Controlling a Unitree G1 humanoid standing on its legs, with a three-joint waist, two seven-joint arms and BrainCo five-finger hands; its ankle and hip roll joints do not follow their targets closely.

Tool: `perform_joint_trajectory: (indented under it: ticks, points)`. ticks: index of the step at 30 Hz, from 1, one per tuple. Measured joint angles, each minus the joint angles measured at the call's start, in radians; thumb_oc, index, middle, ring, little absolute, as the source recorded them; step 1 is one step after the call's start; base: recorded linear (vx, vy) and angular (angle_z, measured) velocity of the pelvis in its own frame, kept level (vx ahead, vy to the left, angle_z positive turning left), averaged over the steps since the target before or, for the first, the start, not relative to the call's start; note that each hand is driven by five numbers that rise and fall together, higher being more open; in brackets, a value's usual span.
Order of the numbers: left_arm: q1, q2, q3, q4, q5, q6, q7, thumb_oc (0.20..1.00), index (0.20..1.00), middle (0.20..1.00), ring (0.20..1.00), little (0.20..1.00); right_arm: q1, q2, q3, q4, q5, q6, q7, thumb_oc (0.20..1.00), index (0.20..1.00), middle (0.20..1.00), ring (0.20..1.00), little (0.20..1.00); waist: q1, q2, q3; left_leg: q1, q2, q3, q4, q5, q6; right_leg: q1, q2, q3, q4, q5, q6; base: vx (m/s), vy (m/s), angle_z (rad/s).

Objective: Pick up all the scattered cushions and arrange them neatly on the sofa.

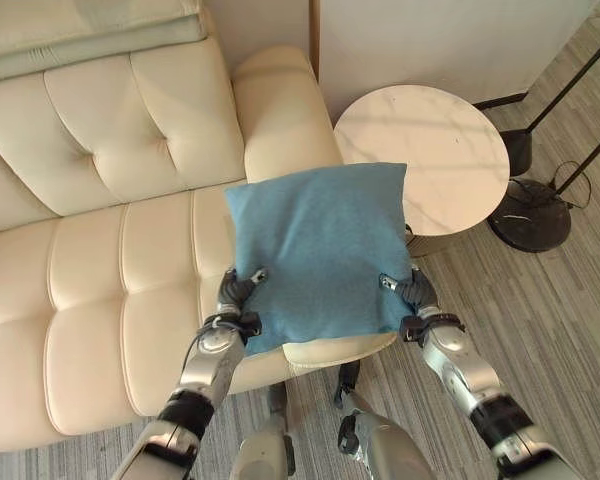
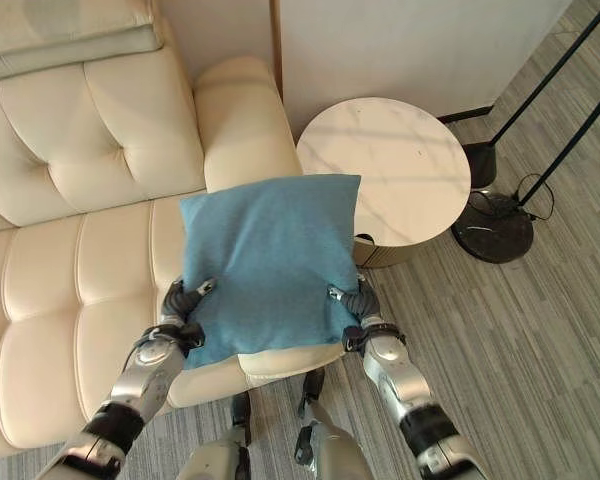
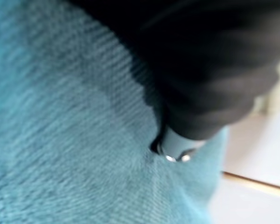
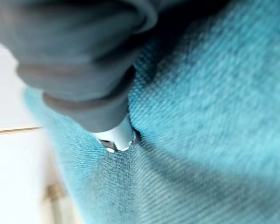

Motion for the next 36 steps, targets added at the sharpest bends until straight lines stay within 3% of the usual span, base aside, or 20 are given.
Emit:
perform_joint_trajectory:
  ticks: [6,11,12,14,15,17,18,19,20,21,23,25,26,27,29,30,31,32,33,36]
  points:
    - [0.14,0.025,0.044,-0.132,0.004,0.009,-0.033,0.2,0.2,0.2,0.2,0.2,0.106,-0.011,-0.012,-0.091,-0.001,0.01,0.062,0.2,0.2,0.2,0.2,0.2,0.003,-0.009,-0.023,0.041,-0.026,0.031,0.001,-0.017,0.018,0.021,-0.021,0.05,0.0,-0.001,0.029,-0.03,0.143,-0.17]
    - [0.199,0.028,0.091,-0.189,0.021,0.01,-0.042,0.2,0.2,0.2,0.2,0.2,0.138,-0.012,-0.019,-0.185,-0.002,0.013,0.104,0.2,0.2,0.2,0.2,0.2,0.002,-0.03,-0.037,0.037,-0.061,0.092,0.001,-0.014,0.044,-0.018,-0.034,0.125,0.005,0.063,0.054,-0.14,0.118,-0.42]
    - [0.198,0.032,0.099,-0.204,0.021,0.01,-0.047,0.2,0.2,0.2,0.2,0.2,0.148,-0.013,-0.032,-0.226,-0.002,0.011,0.121,0.2,0.2,0.2,0.2,0.2,-0.003,-0.032,-0.038,0.028,-0.056,0.116,0.001,-0.014,0.054,-0.036,-0.045,0.151,0.007,0.079,0.132,-0.35,0.069,-0.37]
    - [0.169,0.038,0.096,-0.209,0.022,0.006,-0.056,0.2,0.2,0.2,0.2,0.2,0.164,0.008,-0.061,-0.233,-0.002,0.008,0.124,0.2,0.2,0.2,0.2,0.2,-0.027,-0.062,-0.053,-0.038,-0.078,0.112,0.053,0.003,0.088,-0.073,-0.065,0.186,0.028,0.101,0.177,-0.34,0.056,0.02]
    - [0.144,0.025,0.088,-0.213,0.022,0.005,-0.058,0.2,0.2,0.2,0.2,0.2,0.168,-0.002,-0.078,-0.246,-0.002,0.002,0.124,0.2,0.2,0.2,0.2,0.2,-0.025,-0.031,-0.049,-0.065,-0.048,0.096,0.054,-0.002,0.112,-0.103,-0.053,0.228,0.053,0.106,0.241,-0.16,-0.027,0.22]
    - [0.13,0.022,0.087,-0.219,0.025,0.005,-0.069,0.2,0.2,0.2,0.2,0.2,0.163,-0.015,-0.092,-0.246,-0.002,0.003,0.123,0.2,0.2,0.2,0.2,0.2,-0.016,0.003,-0.044,-0.101,-0.012,0.073,0.066,0.037,0.116,-0.132,-0.048,0.228,0.346,-0.117,0.178,-0.12,-0.078,0.31]
    - [0.122,0.029,0.082,-0.224,0.027,0.005,-0.071,0.2,0.2,0.2,0.2,0.2,0.164,-0.014,-0.092,-0.248,-0.002,0.001,0.123,0.2,0.2,0.2,0.2,0.2,0.007,0.004,-0.043,-0.1,-0.01,0.037,0.076,0.044,0.107,-0.084,-0.046,0.238,0.463,-0.231,0.175,-0.05,-0.114,0.56]
    - [0.123,0.041,0.073,-0.224,0.03,0.005,-0.072,0.2,0.2,0.2,0.2,0.2,0.168,-0.012,-0.098,-0.249,-0.002,-0.001,0.123,0.2,0.2,0.2,0.2,0.2,0.006,0.008,-0.042,-0.097,-0.013,0.009,0.077,0.05,0.104,-0.021,-0.046,0.25,0.461,-0.284,0.183,-0.05,-0.13,0.76]
    - [0.135,0.064,0.069,-0.24,0.034,0.005,-0.072,0.2,0.2,0.2,0.2,0.2,0.158,-0.006,-0.097,-0.251,-0.002,-0.002,0.123,0.2,0.2,0.2,0.2,0.2,0.019,0.0,-0.047,-0.099,-0.03,-0.026,0.069,0.064,0.086,0.083,-0.045,0.264,0.319,-0.318,0.166,-0.08,-0.15,0.74]
    - [0.138,0.071,0.071,-0.243,0.04,0.003,-0.073,0.2,0.2,0.2,0.2,0.2,0.146,-0.004,-0.094,-0.251,-0.002,-0.004,0.123,0.2,0.2,0.2,0.2,0.2,0.034,-0.001,-0.047,-0.1,-0.036,-0.032,0.057,0.074,0.079,0.122,-0.044,0.263,0.244,-0.328,0.126,-0.07,-0.103,0.63]
    - [0.148,0.051,0.078,-0.243,0.061,0.0,-0.072,0.2,0.2,0.2,0.2,0.2,0.13,-0.011,-0.093,-0.25,-0.002,-0.012,0.121,0.2,0.2,0.2,0.2,0.2,0.043,0.065,-0.049,-0.125,-0.026,-0.104,0.04,0.104,0.023,0.193,0.008,0.255,0.119,-0.267,0.079,-0.2,-0.095,0.89]
    - [0.16,0.035,0.08,-0.255,0.061,-0.024,-0.069,0.2,0.2,0.2,0.2,0.2,0.122,-0.034,-0.092,-0.251,-0.001,-0.022,0.115,0.2,0.2,0.2,0.2,0.2,0.052,0.107,-0.061,-0.182,-0.004,-0.146,0.046,0.118,-0.017,0.136,0.054,0.26,0.166,-0.271,0.034,-0.28,-0.018,1.15]
    - [0.159,0.033,0.081,-0.257,0.061,-0.025,-0.068,0.2,0.2,0.2,0.2,0.2,0.122,-0.032,-0.092,-0.247,-0.001,-0.027,0.114,0.2,0.2,0.2,0.2,0.2,0.058,0.109,-0.06,-0.212,-0.002,-0.138,0.061,0.07,-0.081,0.124,0.053,0.233,0.168,-0.282,-0.001,-0.22,0.025,1.43]
    - [0.158,0.032,0.077,-0.25,0.06,-0.024,-0.065,0.2,0.2,0.2,0.2,0.2,0.117,-0.042,-0.082,-0.247,0.0,-0.03,0.103,0.2,0.2,0.2,0.2,0.2,0.064,0.088,-0.058,-0.247,0.006,0.02,0.097,-0.007,-0.061,0.095,-0.002,0.167,0.18,-0.228,-0.03,-0.13,0.059,1.25]
    - [0.178,0.031,0.057,-0.249,0.06,-0.025,-0.064,0.2,0.2,0.2,0.2,0.2,0.118,-0.042,-0.077,-0.246,0.003,-0.031,0.092,0.2,0.2,0.2,0.2,0.2,0.052,0.107,-0.072,-0.079,0.027,0.018,0.041,0.086,-0.004,0.047,-0.009,0.142,0.219,-0.223,0.001,-0.08,0.129,0.93]
    - [0.152,0.031,0.028,-0.243,0.06,-0.022,-0.064,0.2,0.2,0.2,0.2,0.2,0.17,-0.042,-0.094,-0.254,0.022,-0.033,0.092,0.2,0.2,0.2,0.2,0.2,0.0,0.061,-0.07,-0.078,-0.005,-0.022,0.004,0.118,-0.026,0.077,-0.069,0.054,0.196,-0.219,-0.004,0.01,0.106,1.45]
    - [0.151,0.03,0.002,-0.244,0.061,-0.022,-0.073,0.2,0.2,0.2,0.2,0.2,0.239,-0.041,-0.116,-0.254,0.039,-0.032,0.092,0.2,0.2,0.2,0.2,0.2,-0.021,-0.001,-0.086,-0.051,-0.008,0.06,0.066,0.021,-0.014,0.108,-0.115,0.015,0.177,-0.21,0.006,0.1,0.155,1.25]
    - [0.169,0.03,-0.005,-0.248,0.06,-0.022,-0.074,0.2,0.2,0.2,0.2,0.2,0.24,-0.055,-0.119,-0.255,0.039,-0.034,0.095,0.2,0.2,0.2,0.2,0.2,-0.023,0.011,-0.118,0.014,0.033,0.047,0.071,0.056,-0.023,0.099,-0.09,0.035,0.159,-0.197,0.032,0.11,0.21,0.42]
    - [0.165,0.036,-0.001,-0.246,0.061,-0.022,-0.074,0.2,0.2,0.2,0.2,0.2,0.215,-0.041,-0.131,-0.245,0.039,-0.034,0.095,0.2,0.2,0.2,0.2,0.2,-0.023,0.03,-0.115,0.02,0.043,0.035,0.053,0.018,-0.011,0.092,-0.082,0.039,0.158,-0.183,0.047,0.14,0.269,-0.24]
    - [0.16,0.043,0.014,-0.238,0.061,-0.019,-0.075,0.2,0.2,0.2,0.2,0.2,0.215,-0.008,-0.118,-0.234,0.041,-0.032,0.095,0.2,0.2,0.2,0.2,0.2,-0.018,-0.005,-0.116,-0.007,0.003,0.03,0.111,-0.018,0.019,0.103,-0.123,0.037,0.143,-0.151,0.069,0.08,0.187,0.1]
